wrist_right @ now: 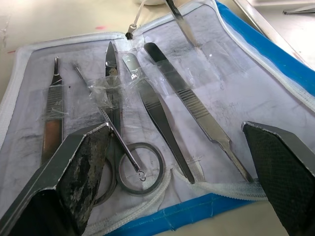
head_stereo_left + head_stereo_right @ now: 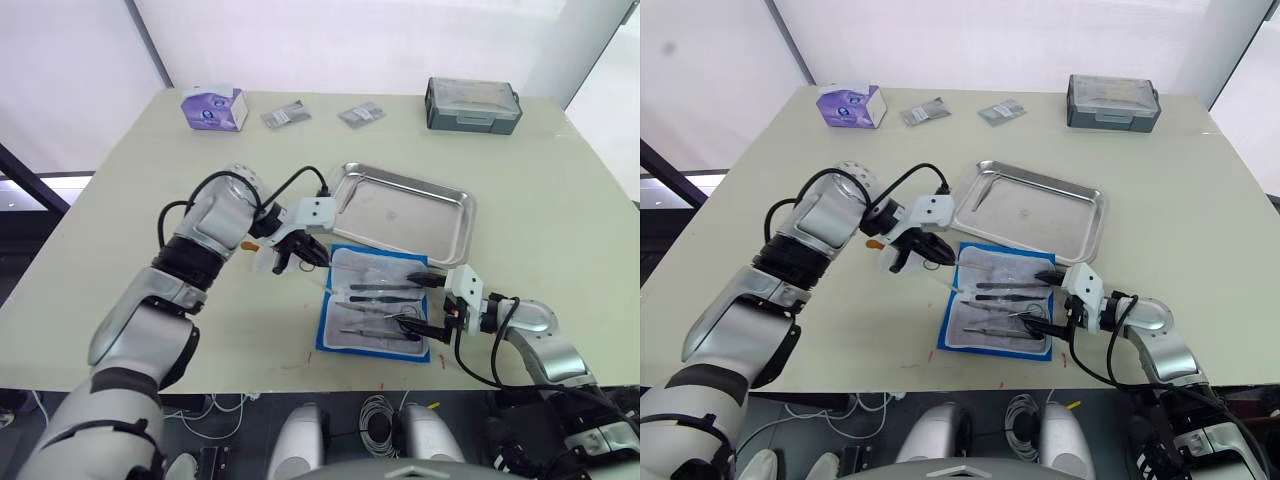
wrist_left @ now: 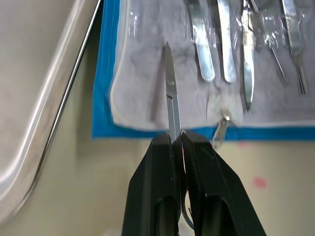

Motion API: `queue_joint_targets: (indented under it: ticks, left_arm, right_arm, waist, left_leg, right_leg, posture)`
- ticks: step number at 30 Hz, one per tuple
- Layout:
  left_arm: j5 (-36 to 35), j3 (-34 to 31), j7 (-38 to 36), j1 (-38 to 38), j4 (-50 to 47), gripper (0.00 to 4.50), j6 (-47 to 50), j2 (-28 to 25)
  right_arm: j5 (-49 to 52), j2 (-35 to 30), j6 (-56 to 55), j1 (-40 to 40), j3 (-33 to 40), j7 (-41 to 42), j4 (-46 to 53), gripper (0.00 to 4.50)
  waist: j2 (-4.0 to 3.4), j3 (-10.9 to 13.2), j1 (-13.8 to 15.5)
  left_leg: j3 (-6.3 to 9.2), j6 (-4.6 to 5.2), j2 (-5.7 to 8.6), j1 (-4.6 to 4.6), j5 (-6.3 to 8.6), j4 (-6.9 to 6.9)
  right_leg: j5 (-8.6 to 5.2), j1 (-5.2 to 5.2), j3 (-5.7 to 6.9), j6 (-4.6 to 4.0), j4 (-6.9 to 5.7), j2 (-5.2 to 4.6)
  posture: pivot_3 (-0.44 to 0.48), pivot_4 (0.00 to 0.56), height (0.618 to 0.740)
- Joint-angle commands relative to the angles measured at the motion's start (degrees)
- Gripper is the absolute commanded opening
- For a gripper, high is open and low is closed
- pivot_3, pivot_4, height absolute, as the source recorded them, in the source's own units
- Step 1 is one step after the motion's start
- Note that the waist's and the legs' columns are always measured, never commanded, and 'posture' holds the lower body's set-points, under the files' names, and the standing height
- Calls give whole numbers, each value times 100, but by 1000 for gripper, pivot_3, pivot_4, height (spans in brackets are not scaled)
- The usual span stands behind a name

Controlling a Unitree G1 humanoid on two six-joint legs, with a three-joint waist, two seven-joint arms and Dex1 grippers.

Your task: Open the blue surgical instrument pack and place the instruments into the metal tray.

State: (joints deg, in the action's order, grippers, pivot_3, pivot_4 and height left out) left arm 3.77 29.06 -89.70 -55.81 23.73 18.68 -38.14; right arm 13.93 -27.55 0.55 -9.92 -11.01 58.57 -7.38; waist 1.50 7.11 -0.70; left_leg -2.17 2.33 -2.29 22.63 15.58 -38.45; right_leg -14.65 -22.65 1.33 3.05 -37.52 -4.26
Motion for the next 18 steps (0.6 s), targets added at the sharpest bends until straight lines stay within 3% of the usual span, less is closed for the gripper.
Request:
queue_joint_targets:
  ticks: [1,7,12,18]
  left_arm:
    - [-310,50,-280,-62,-293,54,-92,-169]
    - [-1048,-93,-280,-240,-432,54,190,-556]
    - [-1327,-513,-116,-318,-354,54,586,-247]
    - [-1451,-997,637,-382,-297,54,1066,341]
  right_arm:
    - [-540,-39,251,271,-421,-83,-610,4500]
    - [-546,-39,238,281,-420,-90,-603,4500]
    - [-544,-46,226,300,-421,-96,-590,4500]
    - [-550,-60,209,301,-421,-94,-596,4500]
  waist:
    - [0,0,-2]
    - [0,1,-6]
    - [0,0,4]
    - [0,1,-3]
  left_leg:
    - [0,0,0,0,0,0]
    - [0,0,-2,0,0,0]
    - [0,0,-2,0,0,-1]
    - [0,0,-2,0,0,-1]
  right_leg:
    - [0,0,0,0,0,0]
    - [-1,-2,-2,-2,-3,3]
    - [-2,-1,-2,-2,-3,3]
    - [-2,-1,-3,-2,-3,5]
  posture:
    - [0,150,727]
    - [0,150,727]
    - [0,150,727]
    - [0,150,727]
